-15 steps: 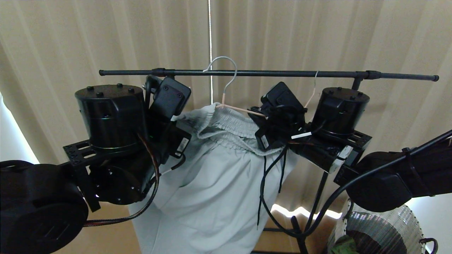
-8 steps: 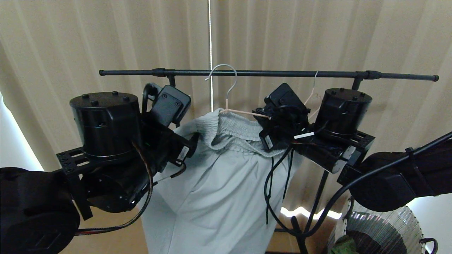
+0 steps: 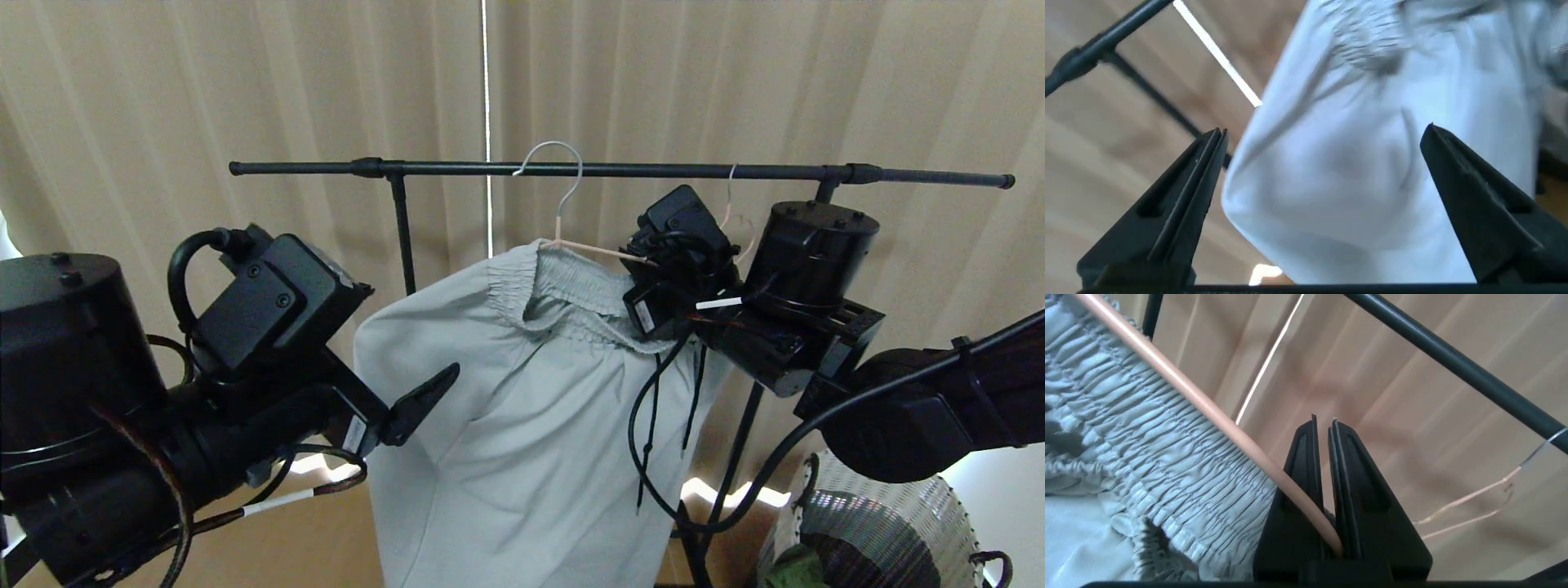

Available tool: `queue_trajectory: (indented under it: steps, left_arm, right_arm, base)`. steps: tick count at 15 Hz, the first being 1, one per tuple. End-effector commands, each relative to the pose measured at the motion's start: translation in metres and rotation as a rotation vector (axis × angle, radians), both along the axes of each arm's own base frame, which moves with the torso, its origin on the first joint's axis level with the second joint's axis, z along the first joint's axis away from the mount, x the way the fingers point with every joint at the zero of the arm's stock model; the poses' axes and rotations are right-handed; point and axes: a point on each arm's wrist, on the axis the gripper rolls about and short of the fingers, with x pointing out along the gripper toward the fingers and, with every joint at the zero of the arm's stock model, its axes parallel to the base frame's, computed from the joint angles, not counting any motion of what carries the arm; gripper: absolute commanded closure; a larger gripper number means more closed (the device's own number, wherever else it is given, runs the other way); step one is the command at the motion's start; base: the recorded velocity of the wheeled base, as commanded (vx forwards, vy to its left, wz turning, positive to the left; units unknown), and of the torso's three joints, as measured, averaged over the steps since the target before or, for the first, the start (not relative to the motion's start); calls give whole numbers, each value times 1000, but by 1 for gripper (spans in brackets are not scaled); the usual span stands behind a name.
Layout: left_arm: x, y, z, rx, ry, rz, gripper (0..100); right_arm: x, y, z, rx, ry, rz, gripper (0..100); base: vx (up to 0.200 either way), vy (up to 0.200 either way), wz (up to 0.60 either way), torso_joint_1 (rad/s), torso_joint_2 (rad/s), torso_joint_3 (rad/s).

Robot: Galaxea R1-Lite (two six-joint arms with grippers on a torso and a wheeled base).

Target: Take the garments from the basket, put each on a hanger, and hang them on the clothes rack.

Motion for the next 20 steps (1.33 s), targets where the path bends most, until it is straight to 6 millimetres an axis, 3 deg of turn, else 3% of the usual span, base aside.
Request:
queue_trajectory:
  steps: [1, 4, 5, 7, 9, 18, 19, 20]
  left_arm:
    - [-3, -8, 4, -9, -9, -32, 0]
    - [23, -32, -11, 56, 36, 116, 0]
    - [33, -50, -14, 48, 40, 185, 0]
    - [40, -72, -3, -43, 44, 172, 0]
    - [44, -79, 1, -88, 50, 171, 0]
    - [55, -69, -11, -72, 75, 261, 0]
    - [55, -69, -11, -71, 74, 261, 100]
    - [55, -69, -11, -71, 74, 261, 100]
  right_arm:
    - [-5, 4, 4, 7, -12, 10, 100]
    - [-10, 14, 5, 10, -15, 27, 100]
    - [-10, 18, 2, 7, -10, 13, 100]
    - [-10, 22, 5, 13, -19, 10, 100]
    - [-9, 22, 6, 15, -21, 10, 100]
    - [-11, 28, 4, 14, -20, 25, 100]
    - [-11, 28, 3, 13, -19, 25, 100]
    - [-11, 28, 4, 15, -21, 25, 100]
  base:
    - [0, 0, 0, 0, 0, 0]
    - [0, 0, 0, 0, 0, 0]
    - [0, 0, 0, 0, 0, 0]
    - [0, 0, 0, 0, 0, 0]
    - [0, 0, 0, 0, 0, 0]
    - [0, 0, 0, 0, 0, 0]
    - [0, 0, 0, 0, 0, 0]
    - [0, 0, 0, 0, 0, 0]
